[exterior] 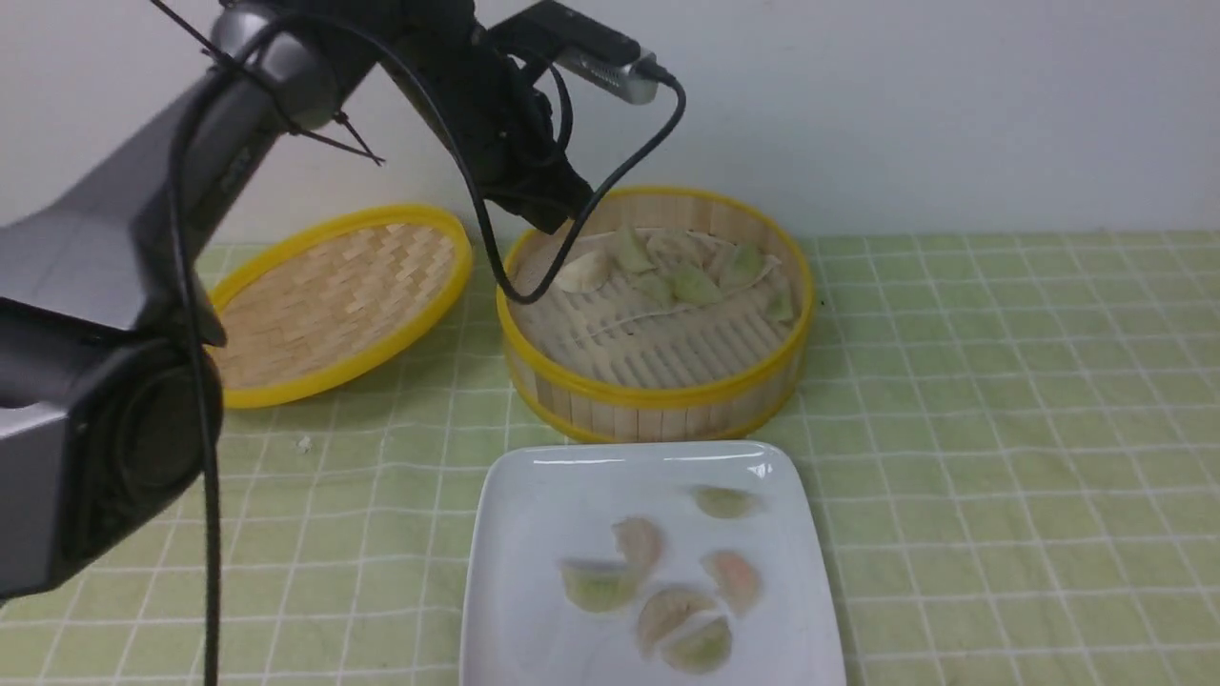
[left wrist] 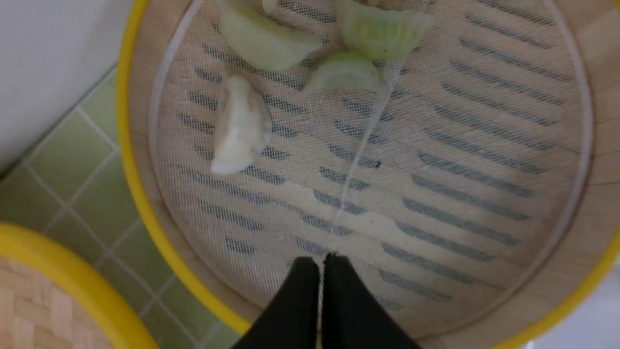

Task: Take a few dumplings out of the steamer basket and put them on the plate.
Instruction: Use the left arm to grab a dumpling from the steamer, then use the left arm to put the dumpling into the plate

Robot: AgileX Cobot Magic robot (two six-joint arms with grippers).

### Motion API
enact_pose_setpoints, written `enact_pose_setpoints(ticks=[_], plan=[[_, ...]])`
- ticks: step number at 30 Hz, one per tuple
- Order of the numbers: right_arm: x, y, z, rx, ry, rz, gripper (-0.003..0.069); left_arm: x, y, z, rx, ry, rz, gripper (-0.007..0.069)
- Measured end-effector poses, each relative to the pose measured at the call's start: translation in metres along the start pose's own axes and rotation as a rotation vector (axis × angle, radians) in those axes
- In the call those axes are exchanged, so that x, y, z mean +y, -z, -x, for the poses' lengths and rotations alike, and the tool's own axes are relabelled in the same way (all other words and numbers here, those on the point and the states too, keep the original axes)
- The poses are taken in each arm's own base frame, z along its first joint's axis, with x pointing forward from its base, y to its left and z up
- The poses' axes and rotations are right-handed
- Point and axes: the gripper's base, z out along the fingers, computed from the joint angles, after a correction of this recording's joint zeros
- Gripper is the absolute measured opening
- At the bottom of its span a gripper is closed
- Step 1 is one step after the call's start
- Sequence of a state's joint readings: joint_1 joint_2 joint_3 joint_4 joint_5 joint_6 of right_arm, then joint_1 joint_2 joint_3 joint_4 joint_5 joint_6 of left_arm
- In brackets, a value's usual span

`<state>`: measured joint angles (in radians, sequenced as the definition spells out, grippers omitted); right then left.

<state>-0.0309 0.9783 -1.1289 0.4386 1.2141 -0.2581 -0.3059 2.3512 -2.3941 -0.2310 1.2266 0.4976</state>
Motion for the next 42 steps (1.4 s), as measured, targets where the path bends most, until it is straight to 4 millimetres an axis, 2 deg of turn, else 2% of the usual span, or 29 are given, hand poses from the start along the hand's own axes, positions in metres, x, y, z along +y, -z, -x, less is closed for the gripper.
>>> enact_pose_setpoints(ticks=[3, 5, 7, 12, 15, 18, 19, 21, 24, 29, 31, 33, 34, 35, 37, 38, 40, 41, 42], plan=[[0.000, 0.000, -0.001, 0.011, -0.022, 0.003, -0.0015, 0.008, -0.027, 0.001, -0.029, -0.009, 0.023, 0.0066], [0.000, 0.000, -0.001, 0.012, -0.026, 0.002, -0.0015, 0.011, -0.037, 0.001, -0.049, -0.011, 0.035, 0.0105], [0.000, 0.000, -0.001, 0.013, -0.031, 0.002, -0.0015, 0.017, -0.058, 0.001, -0.098, -0.013, 0.069, 0.0244], [0.000, 0.000, -0.001, 0.014, -0.048, 0.002, -0.0015, 0.022, -0.085, -0.002, -0.140, -0.002, 0.084, 0.0432], [0.000, 0.000, -0.001, 0.014, -0.048, 0.002, -0.0015, 0.023, -0.102, -0.007, -0.143, 0.000, 0.080, 0.0479], [0.000, 0.000, -0.001, 0.014, -0.048, 0.002, -0.0015, 0.026, -0.121, -0.014, -0.134, -0.008, 0.086, 0.0472], [0.000, 0.000, -0.001, 0.016, -0.048, 0.002, -0.0015, 0.026, -0.125, -0.014, -0.139, -0.008, 0.089, 0.0447], [0.000, 0.000, -0.002, 0.023, -0.049, 0.004, -0.0015, 0.025, -0.126, -0.014, -0.143, -0.008, 0.093, 0.0384], [0.001, 0.000, -0.003, 0.033, -0.049, 0.006, -0.0015, 0.023, -0.124, -0.013, -0.135, -0.011, 0.089, 0.0218], [0.001, 0.000, -0.004, 0.041, -0.049, 0.008, -0.0015, 0.013, -0.115, -0.011, -0.071, -0.024, 0.048, 0.0218], [0.001, 0.000, -0.004, 0.041, -0.049, 0.008, -0.0015, 0.008, -0.099, -0.005, -0.048, -0.011, 0.026, 0.0218], [0.001, 0.000, -0.004, 0.041, -0.050, 0.010, -0.0015, 0.003, -0.067, 0.006, -0.052, 0.011, 0.017, 0.0218], [0.001, 0.000, -0.004, 0.041, -0.050, 0.010, -0.0015, 0.003, -0.062, 0.008, -0.058, 0.011, 0.020, 0.0218], [0.001, 0.000, -0.004, 0.042, -0.050, 0.010, -0.0015, -0.001, -0.031, 0.017, -0.076, 0.033, 0.021, 0.0218], [0.002, 0.000, -0.004, 0.041, -0.053, 0.020, -0.0015, -0.007, 0.018, 0.032, -0.161, 0.070, 0.045, 0.0218], [0.002, 0.000, -0.004, 0.041, -0.053, 0.020, -0.0015, -0.008, 0.022, 0.033, -0.168, 0.076, 0.046, 0.0218], [0.004, 0.000, -0.003, 0.037, -0.056, 0.038, -0.0015, -0.018, 0.075, 0.042, -0.264, 0.171, 0.035, 0.0218], [0.004, 0.000, -0.003, 0.036, -0.056, 0.041, -0.0015, -0.020, 0.082, 0.043, -0.276, 0.183, 0.029, 0.0218], [0.004, 0.000, -0.003, 0.035, -0.054, 0.045, -0.0015, -0.027, 0.101, 0.046, -0.310, 0.201, 0.012, 0.0218]])
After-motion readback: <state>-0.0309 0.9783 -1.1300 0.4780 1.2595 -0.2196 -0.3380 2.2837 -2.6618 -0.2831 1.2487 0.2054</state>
